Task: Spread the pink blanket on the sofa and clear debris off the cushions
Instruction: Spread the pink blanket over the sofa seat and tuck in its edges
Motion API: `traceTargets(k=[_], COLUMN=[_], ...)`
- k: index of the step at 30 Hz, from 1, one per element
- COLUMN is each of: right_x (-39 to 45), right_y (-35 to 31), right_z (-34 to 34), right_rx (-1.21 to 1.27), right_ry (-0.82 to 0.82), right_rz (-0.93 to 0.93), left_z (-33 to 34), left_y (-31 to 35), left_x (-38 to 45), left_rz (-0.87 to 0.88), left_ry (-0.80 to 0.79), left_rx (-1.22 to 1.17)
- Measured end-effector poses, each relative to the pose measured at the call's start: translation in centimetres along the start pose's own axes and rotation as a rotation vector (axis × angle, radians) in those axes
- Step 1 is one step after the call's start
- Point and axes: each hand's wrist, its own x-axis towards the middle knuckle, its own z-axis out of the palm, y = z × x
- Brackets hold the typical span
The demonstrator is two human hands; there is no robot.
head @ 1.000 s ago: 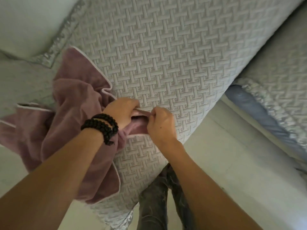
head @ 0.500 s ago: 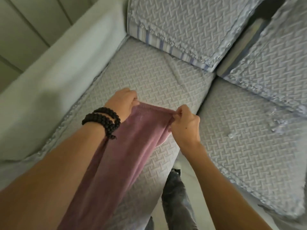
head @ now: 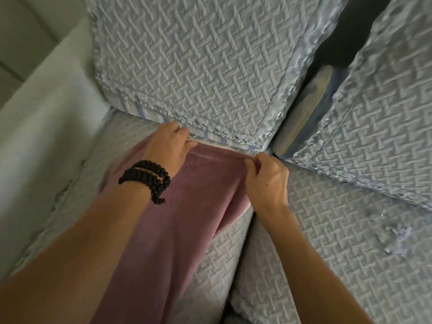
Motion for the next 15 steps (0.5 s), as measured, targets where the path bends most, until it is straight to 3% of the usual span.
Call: traceTargets(k=[9,15], right_x=[12.6,12.8], right_y=[15.6,19.3], right_z=[11.2,18.3], right_rx=[-0.087,-0.126], right_ry=[-0.162,-0.155], right_rz=[0.297,0.262], left_z=[21.6,29.0], left_y=[-2.6,-4.6], left_x=[10.3,10.2], left_rz=[-0.107,-0.227], left_ry=[-0.152,-0.19], left_rx=[0.044,0.156])
